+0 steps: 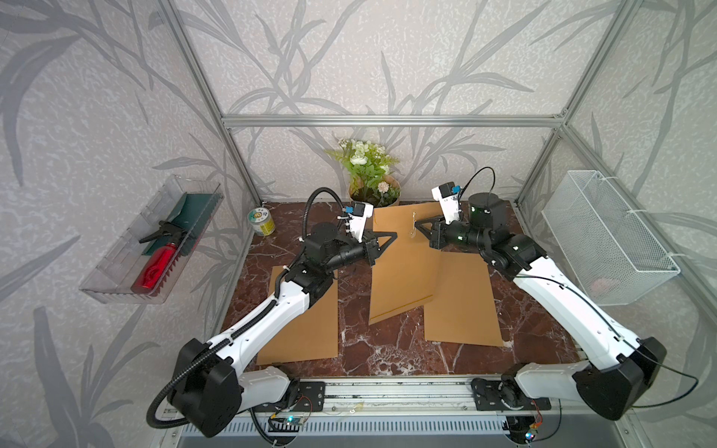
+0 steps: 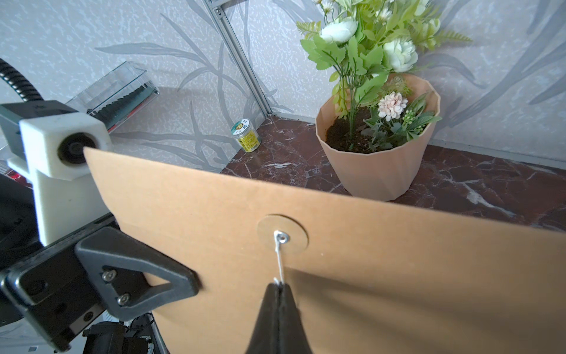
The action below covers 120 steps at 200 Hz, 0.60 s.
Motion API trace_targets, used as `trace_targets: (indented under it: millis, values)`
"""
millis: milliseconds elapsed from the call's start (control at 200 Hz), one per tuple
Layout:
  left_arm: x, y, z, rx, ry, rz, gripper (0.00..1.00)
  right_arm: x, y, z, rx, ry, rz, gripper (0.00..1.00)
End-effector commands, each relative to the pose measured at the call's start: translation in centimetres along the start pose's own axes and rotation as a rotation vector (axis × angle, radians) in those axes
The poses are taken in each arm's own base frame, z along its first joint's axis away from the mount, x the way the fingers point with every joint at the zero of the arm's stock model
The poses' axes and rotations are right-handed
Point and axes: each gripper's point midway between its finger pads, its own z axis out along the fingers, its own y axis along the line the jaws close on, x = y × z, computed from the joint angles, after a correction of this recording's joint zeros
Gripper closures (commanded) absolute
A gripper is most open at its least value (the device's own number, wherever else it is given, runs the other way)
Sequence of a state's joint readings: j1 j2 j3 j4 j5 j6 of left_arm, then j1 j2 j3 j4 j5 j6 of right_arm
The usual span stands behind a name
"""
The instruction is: Open the file bag
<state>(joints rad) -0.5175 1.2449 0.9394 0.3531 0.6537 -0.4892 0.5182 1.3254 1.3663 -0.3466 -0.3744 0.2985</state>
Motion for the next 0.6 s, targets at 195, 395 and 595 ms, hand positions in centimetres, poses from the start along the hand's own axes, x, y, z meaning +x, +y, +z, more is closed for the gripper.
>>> trace_targets:
  millis: [195,395,595]
  values:
    - [-0.5,-1.0,-0.2,0.036,-0.032,0.028,1.0,-1.9,3.2,0.5,-0.097,-0.014,-0.038,1.0]
    - [-0.9,-1.0,-0.3,0.027,-0.05,0.032,1.0,-1.7,5.0,1.3,-0.138,0.005,-0.058,1.0]
    - [-2.1,-0.7,-0.4,0.002,-0.102,0.034,1.0,-0.7,5.4,1.4,-0.142,0.022,-0.057,1.0]
